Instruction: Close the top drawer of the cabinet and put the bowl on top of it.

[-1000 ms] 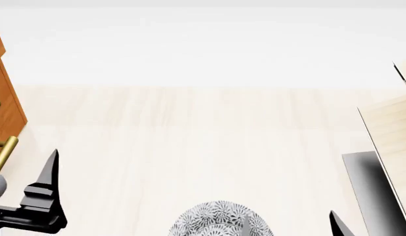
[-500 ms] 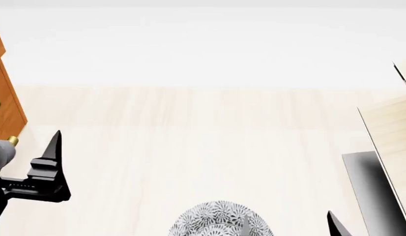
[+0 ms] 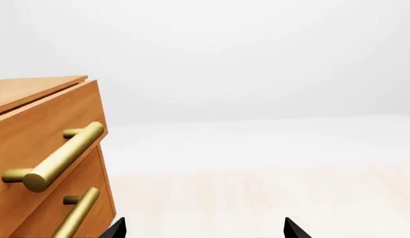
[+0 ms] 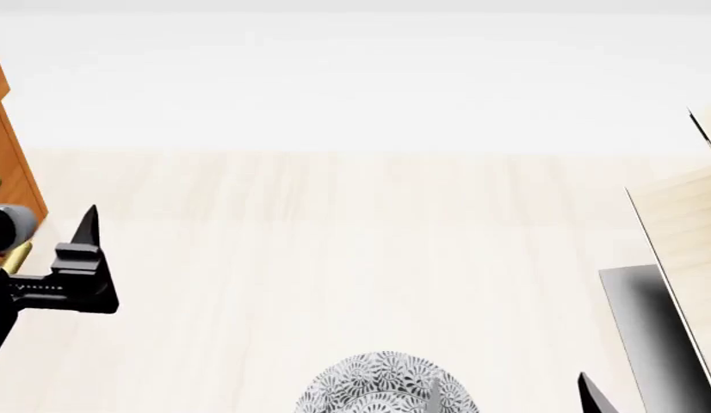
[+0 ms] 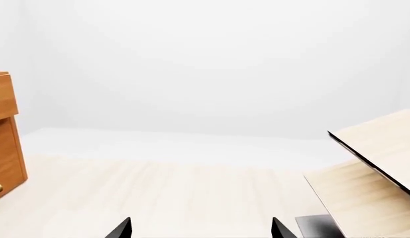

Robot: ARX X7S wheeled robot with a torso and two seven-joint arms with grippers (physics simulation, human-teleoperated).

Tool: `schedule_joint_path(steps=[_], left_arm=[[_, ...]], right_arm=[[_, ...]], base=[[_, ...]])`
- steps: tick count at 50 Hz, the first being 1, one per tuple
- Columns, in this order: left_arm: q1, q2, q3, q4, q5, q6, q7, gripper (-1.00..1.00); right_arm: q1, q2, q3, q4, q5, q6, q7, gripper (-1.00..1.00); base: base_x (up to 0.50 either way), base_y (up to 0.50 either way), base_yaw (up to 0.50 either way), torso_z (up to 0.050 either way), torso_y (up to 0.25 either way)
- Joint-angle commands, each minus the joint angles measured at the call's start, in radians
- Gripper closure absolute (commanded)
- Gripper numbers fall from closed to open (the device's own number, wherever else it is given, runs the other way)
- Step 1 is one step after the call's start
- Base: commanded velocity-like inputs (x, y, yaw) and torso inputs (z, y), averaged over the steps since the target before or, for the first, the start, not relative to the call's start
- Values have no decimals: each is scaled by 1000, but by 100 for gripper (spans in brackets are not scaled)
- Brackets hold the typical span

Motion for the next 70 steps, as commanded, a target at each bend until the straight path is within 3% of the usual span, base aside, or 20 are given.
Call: schedule_joint_path(steps=[1,29,46,70], left_arm=[[-18,29,7,-90,26,7,39,-100],[-2,-7,-30,-157,17,34,58,-100],[-18,13,-52,-252,-5,43,88,-100],[-35,-55,-78,-180,-24,3,30,-100]], right_arm=[[-6,10,0,-6,-3,-6,2,-100],[-13,-9,-3,10,-10,-4,1,-100],[-30,0,-5,21,-20,-26,-5,-100],[-43,-3,-5,37,-27,-41,-14,-100]], base=[[0,0,0,0,0],[0,0,0,0,0],[0,0,0,0,0],[0,0,0,0,0]])
